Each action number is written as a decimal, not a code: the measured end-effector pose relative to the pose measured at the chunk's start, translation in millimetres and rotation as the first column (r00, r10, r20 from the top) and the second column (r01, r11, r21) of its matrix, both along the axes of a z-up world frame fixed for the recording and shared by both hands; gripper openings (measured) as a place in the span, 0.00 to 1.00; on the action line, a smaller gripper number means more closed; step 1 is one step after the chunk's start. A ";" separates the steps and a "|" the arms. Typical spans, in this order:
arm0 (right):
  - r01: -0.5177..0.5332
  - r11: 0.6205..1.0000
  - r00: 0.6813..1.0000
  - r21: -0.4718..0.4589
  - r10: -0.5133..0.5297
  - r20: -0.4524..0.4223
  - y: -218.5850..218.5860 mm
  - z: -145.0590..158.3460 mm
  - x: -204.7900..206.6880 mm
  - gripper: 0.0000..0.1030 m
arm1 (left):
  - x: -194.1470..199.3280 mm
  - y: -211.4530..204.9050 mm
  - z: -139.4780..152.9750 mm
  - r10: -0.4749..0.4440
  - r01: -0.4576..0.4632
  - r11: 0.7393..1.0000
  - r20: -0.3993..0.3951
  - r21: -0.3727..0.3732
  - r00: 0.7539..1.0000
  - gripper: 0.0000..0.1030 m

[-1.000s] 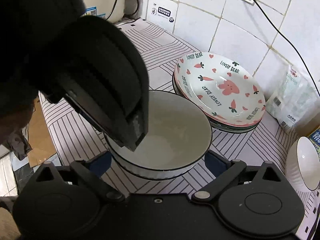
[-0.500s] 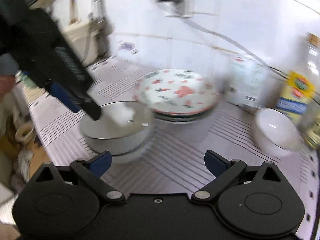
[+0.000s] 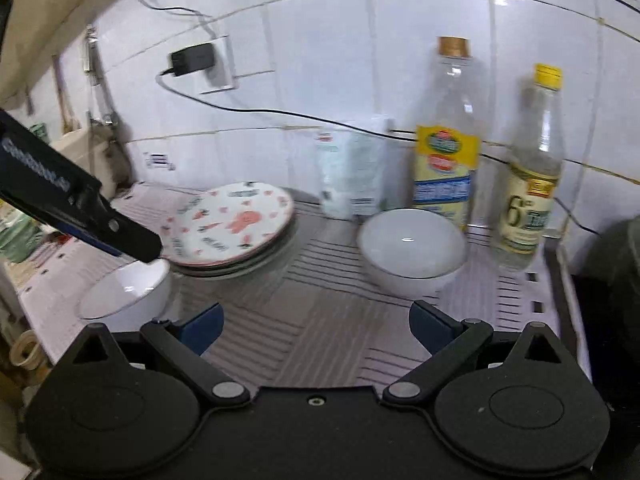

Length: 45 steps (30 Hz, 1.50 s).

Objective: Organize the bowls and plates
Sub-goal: 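Move the left gripper to the white bowl by the bottles and grasp its rim, then carry the third bowl onto the bowl stack and open the left gripper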

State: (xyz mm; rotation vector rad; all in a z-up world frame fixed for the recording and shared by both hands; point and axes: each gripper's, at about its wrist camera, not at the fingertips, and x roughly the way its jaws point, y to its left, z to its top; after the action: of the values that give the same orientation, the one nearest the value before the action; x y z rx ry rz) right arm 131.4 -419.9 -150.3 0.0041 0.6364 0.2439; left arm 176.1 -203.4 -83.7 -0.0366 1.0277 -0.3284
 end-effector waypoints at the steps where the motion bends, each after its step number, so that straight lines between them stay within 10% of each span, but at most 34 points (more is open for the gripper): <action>1: 0.013 1.000 1.000 0.003 -0.013 -0.005 -3.5 -3.3 2.7 0.98 | 2.3 -3.8 -0.4 -0.023 0.023 1.000 -0.005 0.000 1.000 0.39; 6: 0.104 0.986 0.994 0.131 -0.098 -0.058 -21.6 -28.2 30.7 0.98 | 31.3 -25.5 -9.3 -0.101 0.101 0.995 -0.013 0.001 0.995 0.40; 15: 0.119 0.993 0.987 -0.023 -0.121 -0.109 -6.1 -73.2 77.0 0.98 | 94.5 -64.1 -54.3 -0.151 0.150 0.988 -0.048 -0.023 0.987 0.49; 32: 0.187 0.982 0.980 -0.039 -0.189 -0.063 -5.0 -100.5 125.2 0.98 | 166.7 -90.6 -112.1 -0.195 0.192 0.980 -0.086 -0.049 0.977 0.52; 45: 0.262 0.965 0.965 -0.002 -0.262 -0.001 -14.7 -96.0 144.5 0.98 | 181.3 -100.9 -134.8 -0.181 0.170 0.981 -0.133 -0.091 0.974 0.14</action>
State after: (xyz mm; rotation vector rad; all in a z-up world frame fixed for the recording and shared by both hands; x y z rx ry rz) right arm 275.9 -434.6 -246.3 0.0866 0.6303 -0.0123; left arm 357.4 -304.3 -218.5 -0.0412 1.1609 -0.5337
